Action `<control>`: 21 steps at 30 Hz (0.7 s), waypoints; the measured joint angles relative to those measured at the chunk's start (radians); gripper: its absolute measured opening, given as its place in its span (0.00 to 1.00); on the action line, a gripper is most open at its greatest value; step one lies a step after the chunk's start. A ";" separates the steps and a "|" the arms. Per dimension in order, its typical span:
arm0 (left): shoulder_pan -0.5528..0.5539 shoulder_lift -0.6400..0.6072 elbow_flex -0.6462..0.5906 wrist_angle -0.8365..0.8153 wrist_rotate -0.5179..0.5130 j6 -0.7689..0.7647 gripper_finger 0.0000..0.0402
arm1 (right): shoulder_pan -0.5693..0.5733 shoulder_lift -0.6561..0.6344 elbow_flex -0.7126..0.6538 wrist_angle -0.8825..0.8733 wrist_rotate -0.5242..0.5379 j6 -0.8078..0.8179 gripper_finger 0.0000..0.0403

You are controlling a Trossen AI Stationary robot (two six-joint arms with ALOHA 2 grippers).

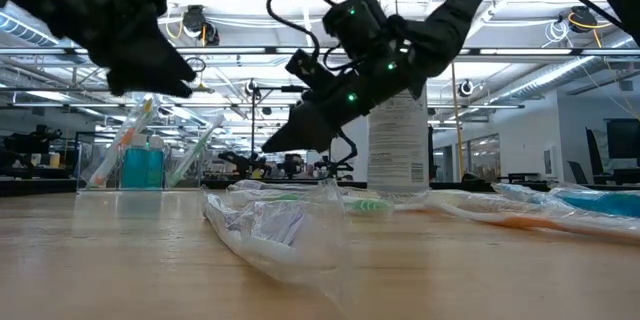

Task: Pick & Place toothbrushing station
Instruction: Put the violet toothbrush into the transparent organizer

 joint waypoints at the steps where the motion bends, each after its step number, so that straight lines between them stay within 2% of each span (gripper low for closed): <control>1: 0.000 0.016 -0.028 0.076 -0.001 0.021 0.52 | -0.012 0.000 0.000 -0.003 0.000 -0.001 0.30; 3: 0.003 0.047 -0.067 0.218 -0.010 0.061 0.52 | -0.034 0.000 0.000 -0.003 0.000 -0.002 0.30; 5: 0.009 0.080 -0.087 0.285 -0.028 0.091 0.52 | -0.054 0.000 0.000 0.004 0.000 -0.002 0.30; 13: 0.108 0.249 -0.086 0.348 -0.052 0.150 0.52 | -0.099 0.000 0.000 0.075 0.000 -0.064 0.30; 18: 0.236 0.340 -0.043 0.352 -0.072 0.267 0.52 | -0.105 0.000 0.000 0.085 0.000 -0.082 0.30; 21: 0.331 0.386 -0.005 0.351 -0.030 0.323 0.52 | -0.104 0.000 0.000 0.114 -0.001 -0.083 0.30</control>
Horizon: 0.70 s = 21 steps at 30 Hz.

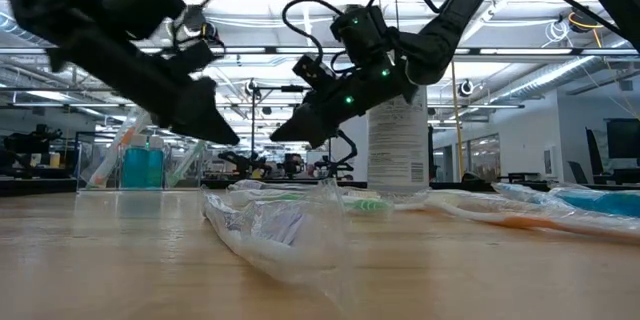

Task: Pick & Place toothbrushing station
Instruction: Put the violet toothbrush into the transparent organizer

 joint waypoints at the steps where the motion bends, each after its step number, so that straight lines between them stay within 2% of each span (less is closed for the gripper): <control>1: 0.033 0.019 0.019 0.002 0.032 0.016 0.52 | 0.000 0.000 0.000 0.004 -0.001 0.000 0.30; 6: 0.169 0.115 0.100 0.002 0.162 0.080 0.52 | 0.000 0.000 0.000 0.002 -0.002 0.008 0.30; 12: 0.259 0.224 0.178 -0.044 0.284 0.117 0.52 | 0.002 0.000 0.000 -0.059 -0.001 0.011 0.30; 21: 0.281 0.284 0.191 -0.152 0.240 0.110 0.51 | 0.010 0.000 -0.001 -0.140 0.000 0.044 0.30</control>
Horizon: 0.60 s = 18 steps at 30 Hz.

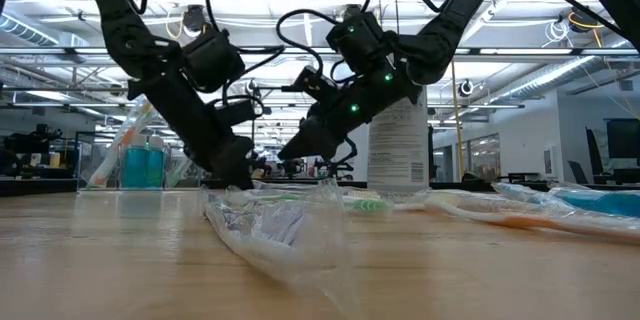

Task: Pick & Place toothbrushing station
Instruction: Put the violet toothbrush into the transparent organizer

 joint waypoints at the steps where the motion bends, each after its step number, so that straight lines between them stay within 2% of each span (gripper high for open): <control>1: 0.000 0.000 -0.001 -0.005 0.000 0.003 0.51 | 0.004 0.000 0.000 -0.001 0.000 0.002 0.30; 5: 0.001 0.000 0.000 -0.008 0.055 0.003 0.47 | 0.018 0.000 0.000 0.001 0.000 0.002 0.30; 12: -0.001 -0.005 0.000 -0.007 0.100 -0.010 0.21 | 0.035 0.000 0.000 0.000 -0.001 0.005 0.30; 18: -0.008 -0.080 -0.002 -0.039 0.115 0.031 0.03 | 0.069 0.000 0.000 0.000 -0.001 -0.044 0.30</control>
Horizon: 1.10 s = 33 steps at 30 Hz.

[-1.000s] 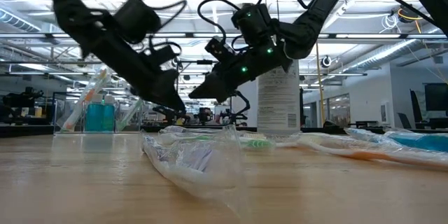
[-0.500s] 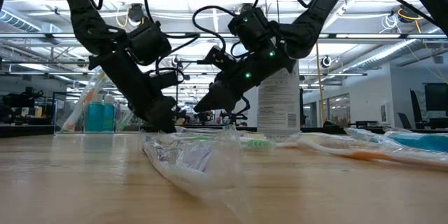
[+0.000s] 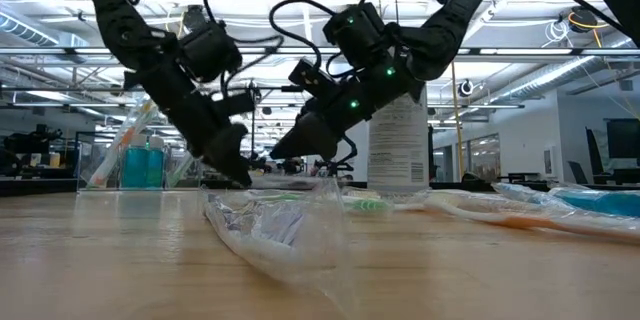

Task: Pick & Place toothbrushing station
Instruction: Put the violet toothbrush into the transparent organizer

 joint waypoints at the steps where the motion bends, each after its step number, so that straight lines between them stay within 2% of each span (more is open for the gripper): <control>1: -0.004 -0.021 0.000 -0.010 0.000 0.002 0.02 | 0.007 0.000 0.000 0.000 0.000 -0.026 0.30; 6: -0.035 -0.169 0.008 -0.140 -0.014 0.057 0.06 | 0.048 0.000 0.000 0.005 -0.001 -0.163 0.30; 9: -0.060 -0.262 0.054 -0.318 -0.098 0.124 0.03 | 0.079 0.000 0.000 0.008 -0.001 -0.255 0.30; 14: -0.099 -0.358 0.219 -0.681 -0.290 0.214 0.03 | 0.118 0.000 0.000 0.008 -0.005 -0.307 0.30; 17: -0.124 -0.374 0.354 -0.946 -0.350 0.261 0.05 | 0.124 0.000 0.000 0.008 -0.002 -0.270 0.30; 21: -0.155 -0.371 0.521 -1.257 -0.456 0.348 0.02 | 0.126 0.000 0.000 -0.020 -0.002 -0.187 0.30; 26: -0.183 -0.364 0.644 -1.509 -0.594 0.625 0.03 | 0.126 0.000 0.000 -0.077 -0.002 -0.120 0.30; 30: -0.182 -0.363 0.652 -1.611 -0.697 0.901 0.07 | 0.126 0.000 -0.001 -0.103 -0.002 -0.080 0.30; 33: -0.171 -0.364 0.652 -1.691 -0.742 1.005 0.07 | 0.126 0.000 0.000 -0.134 -0.002 -0.048 0.30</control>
